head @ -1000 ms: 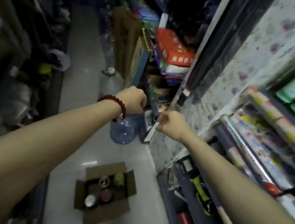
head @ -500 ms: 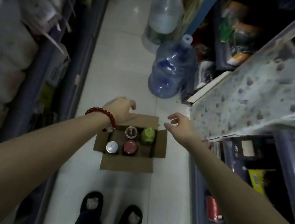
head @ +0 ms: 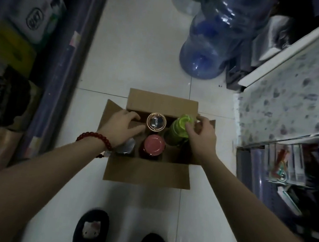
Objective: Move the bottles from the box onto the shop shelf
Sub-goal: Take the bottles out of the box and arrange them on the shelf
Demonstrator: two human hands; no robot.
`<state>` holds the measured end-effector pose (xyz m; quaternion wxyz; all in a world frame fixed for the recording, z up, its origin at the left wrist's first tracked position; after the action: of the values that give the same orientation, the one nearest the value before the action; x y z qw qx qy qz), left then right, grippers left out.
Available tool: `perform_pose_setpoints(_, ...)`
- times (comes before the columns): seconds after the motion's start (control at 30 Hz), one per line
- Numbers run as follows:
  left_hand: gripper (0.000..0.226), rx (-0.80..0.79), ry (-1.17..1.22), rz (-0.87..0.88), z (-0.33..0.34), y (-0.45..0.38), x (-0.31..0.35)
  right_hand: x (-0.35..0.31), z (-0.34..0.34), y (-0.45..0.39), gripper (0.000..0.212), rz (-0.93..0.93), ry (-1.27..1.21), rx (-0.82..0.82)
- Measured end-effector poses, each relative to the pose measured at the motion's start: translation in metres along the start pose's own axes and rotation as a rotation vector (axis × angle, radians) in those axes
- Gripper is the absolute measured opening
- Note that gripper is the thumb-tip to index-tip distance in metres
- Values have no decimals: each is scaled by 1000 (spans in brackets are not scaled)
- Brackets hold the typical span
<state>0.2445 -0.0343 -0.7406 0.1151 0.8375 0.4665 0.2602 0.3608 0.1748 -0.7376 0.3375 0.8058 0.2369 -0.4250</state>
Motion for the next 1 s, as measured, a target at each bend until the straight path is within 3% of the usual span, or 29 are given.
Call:
perform_pose_setpoints(0.27, 67, 141, 287, -75, 95, -18, -41, 65, 33, -30, 82, -100, -93, 67)
perform_pose_setpoints(0.5, 74, 291, 352, -54, 127, -9, -56, 98, 55, -42, 103, -122, -159, 118)
perform_pose_setpoints(0.6, 79, 286, 329, -32, 136, -8, -63, 101, 57, -45, 101, -147, -153, 176)
perform_pose_setpoints(0.73, 80, 300, 279, -39, 138, -10, -68, 98, 54, -48, 81, -158, -123, 248)
perform_pose_setpoints(0.83, 85, 285, 282, -77, 131, -9, -66, 95, 47, -43, 77, -139, -101, 255)
perform_pose_setpoints(1.0, 67, 289, 255, -139, 82, -2, -48, 66, 19, -31, 74, -152, -68, 241)
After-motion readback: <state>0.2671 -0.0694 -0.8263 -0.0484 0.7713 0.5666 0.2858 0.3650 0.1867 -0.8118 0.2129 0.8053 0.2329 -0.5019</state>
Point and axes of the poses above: each hand's wrist, its own y-axis away from the middle knuckle, its own z-axis out of the palm, x = y × z, the point moved 5 cm from there along -y, towards the middle knuckle, and after that the axes turned 14 degrees about -y, right-handed, at the moved point
